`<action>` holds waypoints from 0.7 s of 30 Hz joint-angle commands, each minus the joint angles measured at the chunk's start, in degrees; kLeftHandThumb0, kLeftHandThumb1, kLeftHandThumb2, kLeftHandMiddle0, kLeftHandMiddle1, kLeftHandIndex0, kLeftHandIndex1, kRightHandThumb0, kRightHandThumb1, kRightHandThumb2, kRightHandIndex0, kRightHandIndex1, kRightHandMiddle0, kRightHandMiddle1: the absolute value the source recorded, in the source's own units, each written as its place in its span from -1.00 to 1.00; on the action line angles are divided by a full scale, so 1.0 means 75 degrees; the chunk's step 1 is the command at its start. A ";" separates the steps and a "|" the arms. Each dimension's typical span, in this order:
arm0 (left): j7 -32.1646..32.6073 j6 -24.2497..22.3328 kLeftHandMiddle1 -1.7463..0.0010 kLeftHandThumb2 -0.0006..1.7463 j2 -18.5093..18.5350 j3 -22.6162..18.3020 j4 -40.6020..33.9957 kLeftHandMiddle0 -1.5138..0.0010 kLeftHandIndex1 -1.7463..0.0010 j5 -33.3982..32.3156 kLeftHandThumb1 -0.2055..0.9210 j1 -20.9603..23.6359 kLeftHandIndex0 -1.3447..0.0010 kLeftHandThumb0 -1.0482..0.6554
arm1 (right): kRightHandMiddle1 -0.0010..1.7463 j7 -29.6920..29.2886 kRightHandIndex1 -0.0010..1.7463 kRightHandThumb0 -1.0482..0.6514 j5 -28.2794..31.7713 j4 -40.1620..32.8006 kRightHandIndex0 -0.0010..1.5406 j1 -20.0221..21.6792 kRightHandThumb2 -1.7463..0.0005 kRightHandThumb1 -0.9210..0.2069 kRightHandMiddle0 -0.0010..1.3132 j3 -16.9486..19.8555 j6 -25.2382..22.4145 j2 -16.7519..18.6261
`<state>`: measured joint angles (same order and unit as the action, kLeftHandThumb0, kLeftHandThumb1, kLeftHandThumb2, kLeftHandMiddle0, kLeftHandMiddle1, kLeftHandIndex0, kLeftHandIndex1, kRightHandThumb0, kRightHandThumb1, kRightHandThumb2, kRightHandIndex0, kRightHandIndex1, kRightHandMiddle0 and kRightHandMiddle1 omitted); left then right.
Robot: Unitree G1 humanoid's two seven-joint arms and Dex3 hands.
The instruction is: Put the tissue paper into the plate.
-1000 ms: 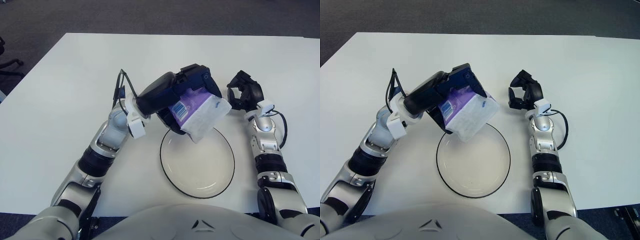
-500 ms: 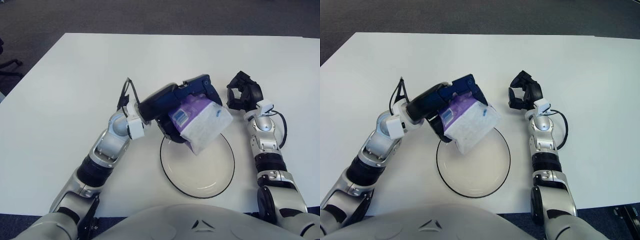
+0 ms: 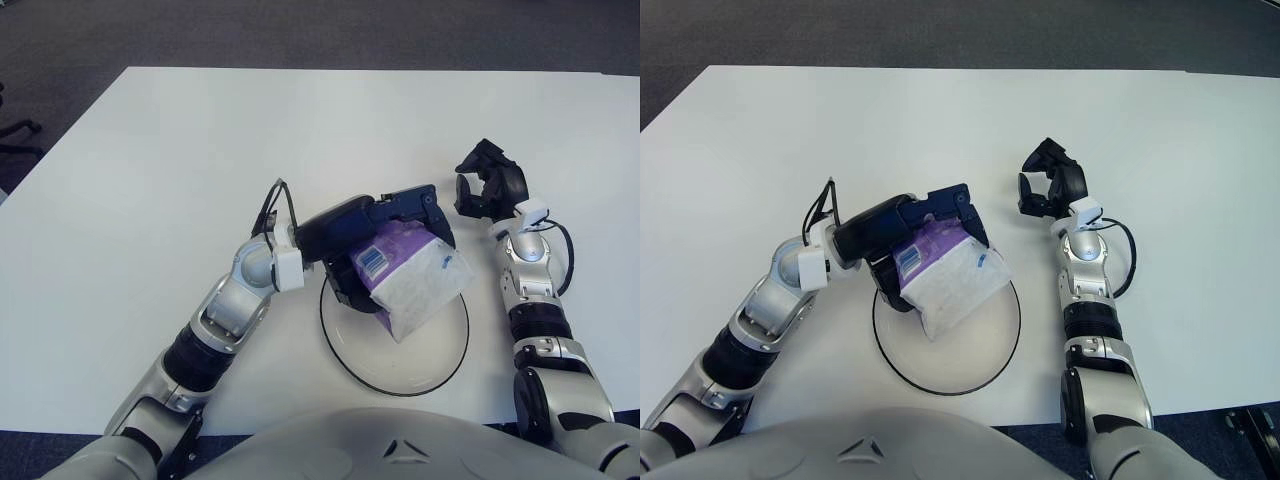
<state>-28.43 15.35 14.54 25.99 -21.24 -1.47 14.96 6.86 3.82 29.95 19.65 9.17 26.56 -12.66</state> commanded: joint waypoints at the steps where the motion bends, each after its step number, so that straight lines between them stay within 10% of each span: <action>1: 0.0044 0.0519 -1.00 0.90 -0.0070 -0.0047 0.0245 -0.09 -0.88 0.0238 -0.65 -0.0140 -0.05 0.23 | 1.00 0.0075 1.00 -0.32 0.0116 0.0867 0.69 -0.1248 -0.44 -0.01 -0.11 -0.0081 0.0240 0.0571; 21: 0.0066 0.0848 -1.00 0.97 0.0140 0.0004 0.0911 -0.13 -0.94 0.1267 -0.73 -0.0157 -0.07 0.23 | 1.00 0.0325 1.00 -0.30 0.0265 0.0632 0.67 -0.1333 -0.40 -0.06 -0.15 -0.0046 0.0000 0.0606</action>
<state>-28.31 19.84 14.86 25.81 -16.76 5.25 14.42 9.48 4.48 29.90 19.68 9.17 27.59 -12.63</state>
